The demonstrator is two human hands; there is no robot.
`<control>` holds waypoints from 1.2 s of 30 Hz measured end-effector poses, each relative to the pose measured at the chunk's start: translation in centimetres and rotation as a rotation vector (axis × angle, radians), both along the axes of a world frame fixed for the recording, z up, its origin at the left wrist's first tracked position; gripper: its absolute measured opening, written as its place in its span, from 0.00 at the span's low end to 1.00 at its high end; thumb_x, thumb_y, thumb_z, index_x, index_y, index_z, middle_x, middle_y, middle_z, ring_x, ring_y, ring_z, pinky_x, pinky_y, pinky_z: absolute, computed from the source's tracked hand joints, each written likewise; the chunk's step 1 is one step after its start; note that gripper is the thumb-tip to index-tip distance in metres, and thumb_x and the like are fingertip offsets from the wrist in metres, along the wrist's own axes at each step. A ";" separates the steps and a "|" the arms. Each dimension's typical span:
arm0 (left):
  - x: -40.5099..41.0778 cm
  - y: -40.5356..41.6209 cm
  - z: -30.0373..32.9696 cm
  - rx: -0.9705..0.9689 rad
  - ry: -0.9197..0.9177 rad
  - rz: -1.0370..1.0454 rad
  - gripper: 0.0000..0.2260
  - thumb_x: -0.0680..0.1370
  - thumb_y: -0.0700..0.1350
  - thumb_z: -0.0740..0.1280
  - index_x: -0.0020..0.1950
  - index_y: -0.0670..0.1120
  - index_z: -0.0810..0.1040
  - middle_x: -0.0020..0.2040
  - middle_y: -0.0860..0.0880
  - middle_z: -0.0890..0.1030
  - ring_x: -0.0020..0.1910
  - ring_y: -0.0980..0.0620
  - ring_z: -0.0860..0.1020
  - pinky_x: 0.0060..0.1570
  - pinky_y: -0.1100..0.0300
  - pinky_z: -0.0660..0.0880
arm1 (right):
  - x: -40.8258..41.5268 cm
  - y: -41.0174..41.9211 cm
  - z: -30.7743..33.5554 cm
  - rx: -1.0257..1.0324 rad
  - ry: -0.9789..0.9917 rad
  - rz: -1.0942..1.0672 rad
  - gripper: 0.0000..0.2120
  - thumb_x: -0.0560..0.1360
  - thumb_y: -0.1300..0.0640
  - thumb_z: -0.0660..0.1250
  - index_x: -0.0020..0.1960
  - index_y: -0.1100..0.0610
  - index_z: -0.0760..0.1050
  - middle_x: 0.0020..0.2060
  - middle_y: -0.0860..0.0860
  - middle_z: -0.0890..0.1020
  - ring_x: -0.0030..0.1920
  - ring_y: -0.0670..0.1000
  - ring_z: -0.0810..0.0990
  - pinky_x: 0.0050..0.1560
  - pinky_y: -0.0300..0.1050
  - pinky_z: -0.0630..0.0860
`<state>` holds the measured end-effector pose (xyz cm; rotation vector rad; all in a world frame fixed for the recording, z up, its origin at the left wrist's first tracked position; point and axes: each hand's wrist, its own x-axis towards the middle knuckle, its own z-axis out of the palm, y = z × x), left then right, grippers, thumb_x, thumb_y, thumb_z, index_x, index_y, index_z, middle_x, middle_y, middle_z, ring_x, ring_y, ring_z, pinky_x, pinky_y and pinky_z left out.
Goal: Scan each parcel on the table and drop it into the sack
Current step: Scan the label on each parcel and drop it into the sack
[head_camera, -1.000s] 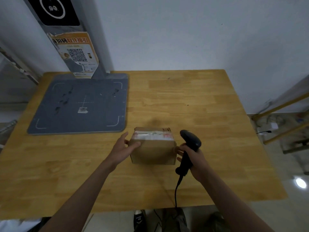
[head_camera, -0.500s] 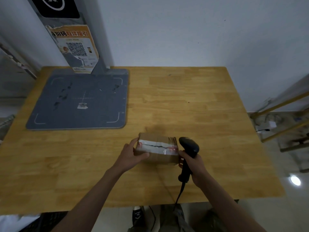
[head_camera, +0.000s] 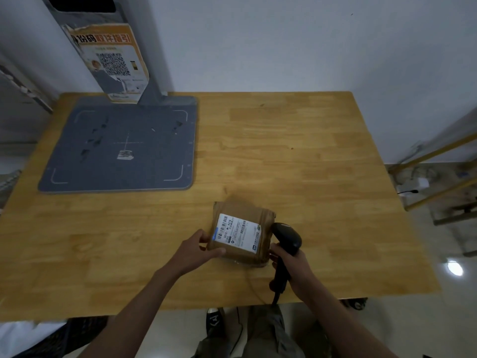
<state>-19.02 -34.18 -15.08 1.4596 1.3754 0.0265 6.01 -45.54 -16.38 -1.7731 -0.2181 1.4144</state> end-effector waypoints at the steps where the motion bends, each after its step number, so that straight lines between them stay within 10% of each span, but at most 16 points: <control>1: 0.0 0.0 -0.1 0.001 0.014 -0.011 0.19 0.70 0.57 0.76 0.52 0.49 0.75 0.54 0.55 0.80 0.52 0.56 0.79 0.47 0.59 0.76 | 0.0 0.1 0.0 -0.004 -0.005 -0.006 0.08 0.75 0.55 0.75 0.49 0.60 0.80 0.50 0.60 0.85 0.53 0.58 0.83 0.60 0.61 0.77; 11: 1.8 1.4 -0.3 -0.050 0.043 0.096 0.16 0.74 0.48 0.75 0.57 0.42 0.75 0.49 0.43 0.81 0.39 0.49 0.80 0.35 0.58 0.77 | -0.9 1.5 2.6 0.055 -0.095 0.020 0.05 0.77 0.60 0.71 0.53 0.54 0.80 0.51 0.57 0.85 0.54 0.58 0.83 0.56 0.60 0.82; 19: 4.8 2.5 0.5 0.191 0.029 0.444 0.33 0.77 0.40 0.70 0.78 0.45 0.59 0.71 0.43 0.62 0.56 0.46 0.77 0.58 0.51 0.75 | -0.2 2.6 5.0 0.102 -0.315 0.065 0.02 0.78 0.63 0.69 0.48 0.60 0.76 0.40 0.59 0.78 0.41 0.59 0.79 0.46 0.59 0.82; 30: 7.9 -0.8 0.2 0.196 -0.139 0.311 0.50 0.64 0.55 0.81 0.78 0.47 0.56 0.71 0.49 0.70 0.68 0.50 0.71 0.63 0.52 0.73 | 0.9 3.7 4.5 -0.026 -0.118 0.157 0.03 0.78 0.63 0.69 0.51 0.61 0.79 0.50 0.61 0.84 0.50 0.59 0.84 0.54 0.58 0.83; 36: 8.6 0.4 0.1 0.328 0.400 -0.104 0.64 0.59 0.81 0.63 0.81 0.45 0.41 0.81 0.44 0.39 0.79 0.41 0.39 0.75 0.40 0.38 | 1.0 1.5 4.9 0.010 0.142 0.299 0.12 0.78 0.62 0.68 0.60 0.65 0.76 0.52 0.63 0.85 0.52 0.61 0.86 0.58 0.60 0.80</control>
